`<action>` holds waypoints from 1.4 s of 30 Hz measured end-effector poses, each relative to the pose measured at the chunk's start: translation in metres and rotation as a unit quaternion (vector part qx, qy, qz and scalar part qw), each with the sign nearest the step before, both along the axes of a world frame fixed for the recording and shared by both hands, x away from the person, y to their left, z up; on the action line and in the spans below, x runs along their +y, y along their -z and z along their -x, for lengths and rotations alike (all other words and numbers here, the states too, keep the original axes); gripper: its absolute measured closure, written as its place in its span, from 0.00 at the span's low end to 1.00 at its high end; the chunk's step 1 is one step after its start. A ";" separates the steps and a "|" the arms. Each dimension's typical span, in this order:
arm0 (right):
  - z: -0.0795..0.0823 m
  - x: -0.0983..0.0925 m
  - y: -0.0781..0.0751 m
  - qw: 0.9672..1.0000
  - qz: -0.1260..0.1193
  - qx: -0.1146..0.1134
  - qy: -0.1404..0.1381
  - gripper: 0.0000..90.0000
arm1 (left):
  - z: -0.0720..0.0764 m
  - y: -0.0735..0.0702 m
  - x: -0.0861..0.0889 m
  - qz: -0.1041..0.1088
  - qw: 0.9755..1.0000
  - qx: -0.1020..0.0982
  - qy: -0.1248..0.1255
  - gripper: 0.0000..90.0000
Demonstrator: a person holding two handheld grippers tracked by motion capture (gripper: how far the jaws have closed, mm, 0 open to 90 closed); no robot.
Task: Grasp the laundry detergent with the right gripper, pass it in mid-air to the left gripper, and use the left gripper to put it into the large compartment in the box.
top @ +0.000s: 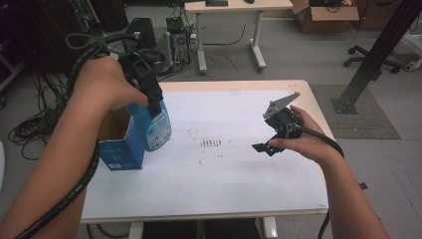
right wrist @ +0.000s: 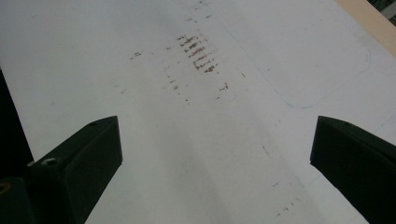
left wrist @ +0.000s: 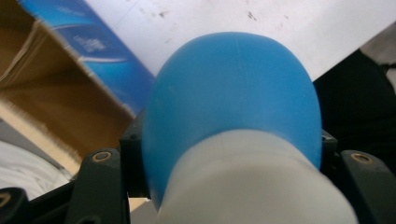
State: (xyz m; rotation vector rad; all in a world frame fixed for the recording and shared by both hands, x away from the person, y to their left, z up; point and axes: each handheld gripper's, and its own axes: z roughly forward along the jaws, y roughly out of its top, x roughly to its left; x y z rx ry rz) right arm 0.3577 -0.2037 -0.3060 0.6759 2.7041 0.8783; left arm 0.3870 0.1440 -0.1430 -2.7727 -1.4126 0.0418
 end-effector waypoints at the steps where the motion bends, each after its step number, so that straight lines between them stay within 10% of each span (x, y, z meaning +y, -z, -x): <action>1: 0.000 0.000 0.000 1.000 0.000 0.000 0.000 0.03 | 0.000 0.000 0.000 0.000 1.000 0.000 0.000 0.43; 14: -0.011 -0.003 -0.010 0.999 0.039 0.027 -0.009 0.03 | -0.009 -0.037 0.048 0.000 0.995 0.001 -0.102 0.43; 24: -0.018 0.002 -0.005 0.997 0.063 0.050 -0.017 0.04 | -0.012 -0.065 0.073 0.017 0.984 0.001 -0.179 0.43; 42: -0.023 0.007 -0.015 0.993 0.086 0.071 -0.045 0.04 | -0.023 -0.071 0.096 0.029 0.973 -0.012 -0.228 0.42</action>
